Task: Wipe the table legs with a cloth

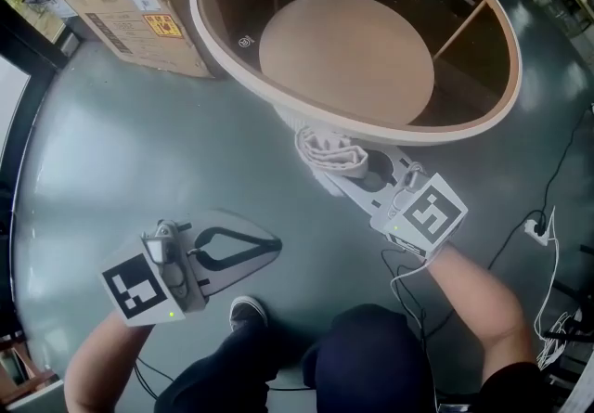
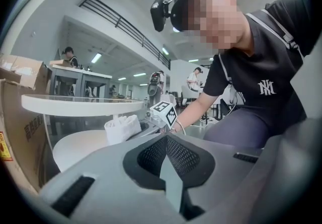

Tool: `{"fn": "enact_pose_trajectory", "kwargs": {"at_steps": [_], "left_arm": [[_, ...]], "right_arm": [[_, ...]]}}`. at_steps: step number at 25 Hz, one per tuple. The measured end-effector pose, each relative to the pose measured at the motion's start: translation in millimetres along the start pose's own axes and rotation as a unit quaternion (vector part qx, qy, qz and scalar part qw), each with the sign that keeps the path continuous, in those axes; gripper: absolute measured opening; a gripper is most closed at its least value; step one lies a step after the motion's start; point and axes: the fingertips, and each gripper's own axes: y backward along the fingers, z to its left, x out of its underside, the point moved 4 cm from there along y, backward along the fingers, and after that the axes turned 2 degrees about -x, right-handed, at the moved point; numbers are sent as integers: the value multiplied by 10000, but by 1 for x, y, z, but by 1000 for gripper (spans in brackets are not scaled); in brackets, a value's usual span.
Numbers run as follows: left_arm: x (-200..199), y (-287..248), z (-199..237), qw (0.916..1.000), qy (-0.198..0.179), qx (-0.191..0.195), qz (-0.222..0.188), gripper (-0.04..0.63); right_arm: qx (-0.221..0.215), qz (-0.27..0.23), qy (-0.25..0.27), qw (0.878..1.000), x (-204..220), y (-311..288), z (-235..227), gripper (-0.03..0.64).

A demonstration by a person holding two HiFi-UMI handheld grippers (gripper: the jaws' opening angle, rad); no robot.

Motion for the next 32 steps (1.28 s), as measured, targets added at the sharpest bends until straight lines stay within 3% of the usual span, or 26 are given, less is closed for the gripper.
{"fn": "enact_pose_trajectory", "kwargs": {"at_steps": [6, 17, 32], "left_arm": [[12, 1, 2, 10000, -35, -68, -6, 6], [41, -6, 9, 9998, 187, -72, -13, 6], [84, -4, 9, 9981, 534, 56, 286, 6]], "right_arm": [[38, 131, -112, 9998, 35, -8, 0, 88], [-100, 429, 158, 9989, 98, -25, -3, 89], [-139, 900, -105, 9958, 200, -56, -8, 90]]}}
